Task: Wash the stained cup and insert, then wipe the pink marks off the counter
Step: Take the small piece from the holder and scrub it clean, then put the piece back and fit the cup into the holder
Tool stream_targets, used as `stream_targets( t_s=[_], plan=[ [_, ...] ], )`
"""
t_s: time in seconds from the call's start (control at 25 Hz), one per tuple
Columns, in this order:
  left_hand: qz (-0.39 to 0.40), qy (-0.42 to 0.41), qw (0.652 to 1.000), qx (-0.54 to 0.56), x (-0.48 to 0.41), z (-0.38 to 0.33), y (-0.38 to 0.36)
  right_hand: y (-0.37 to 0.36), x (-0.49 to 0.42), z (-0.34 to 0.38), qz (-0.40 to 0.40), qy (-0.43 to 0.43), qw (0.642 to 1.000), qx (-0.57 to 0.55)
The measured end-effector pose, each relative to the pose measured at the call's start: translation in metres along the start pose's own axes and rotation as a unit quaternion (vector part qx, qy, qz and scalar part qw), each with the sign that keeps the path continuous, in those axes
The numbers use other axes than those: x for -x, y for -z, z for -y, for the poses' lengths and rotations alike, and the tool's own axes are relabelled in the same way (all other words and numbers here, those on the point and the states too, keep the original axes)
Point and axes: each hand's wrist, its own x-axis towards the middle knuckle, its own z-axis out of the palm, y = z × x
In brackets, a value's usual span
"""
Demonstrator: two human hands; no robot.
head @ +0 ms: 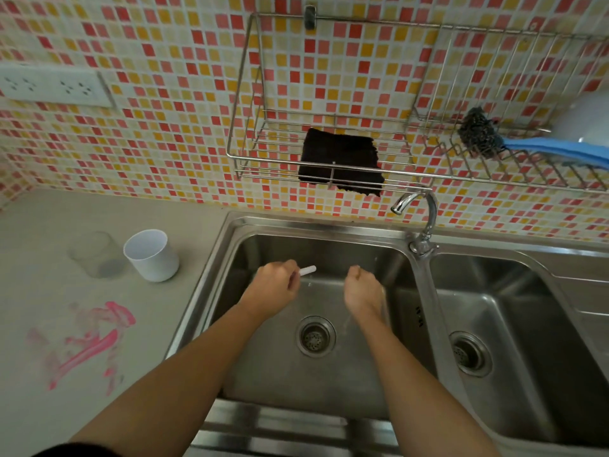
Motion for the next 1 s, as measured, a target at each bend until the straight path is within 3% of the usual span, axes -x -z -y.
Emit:
stream_targets(
  t_s=[0.12,0.2,0.28,0.4,0.56,0.68,0.8,1.0],
  plan=[
    [-0.031,0.018,0.999,0.031,0.008,0.016,0.010,0.011,0.039,0.021,0.009,-0.045,0.981,-0.188],
    [-0.041,0.036,0.997,0.055,0.011,0.024,0.018,0.026,0.061,0.037,0.002,0.001,0.952,-0.307],
    [-0.056,0.078,0.989,0.110,0.012,0.030,0.031,0.054,0.073,0.066,-0.035,0.099,0.920,-0.378],
    [-0.071,0.152,0.964,0.205,0.014,0.042,0.054,0.098,0.073,0.132,-0.065,0.275,0.916,-0.284],
    [-0.055,0.173,0.949,0.256,0.021,0.065,0.076,0.097,0.032,0.227,-0.021,0.320,0.944,-0.071],
    [-0.066,0.175,0.950,0.252,0.029,0.077,0.089,0.052,-0.014,0.267,0.063,0.291,0.950,0.095],
    [-0.078,0.178,0.950,0.245,0.036,0.088,0.103,0.020,-0.044,0.284,0.120,0.197,0.942,0.246],
    [-0.083,0.182,0.944,0.261,0.039,0.101,0.115,0.015,-0.028,0.300,0.148,0.114,0.952,0.244]
  ],
)
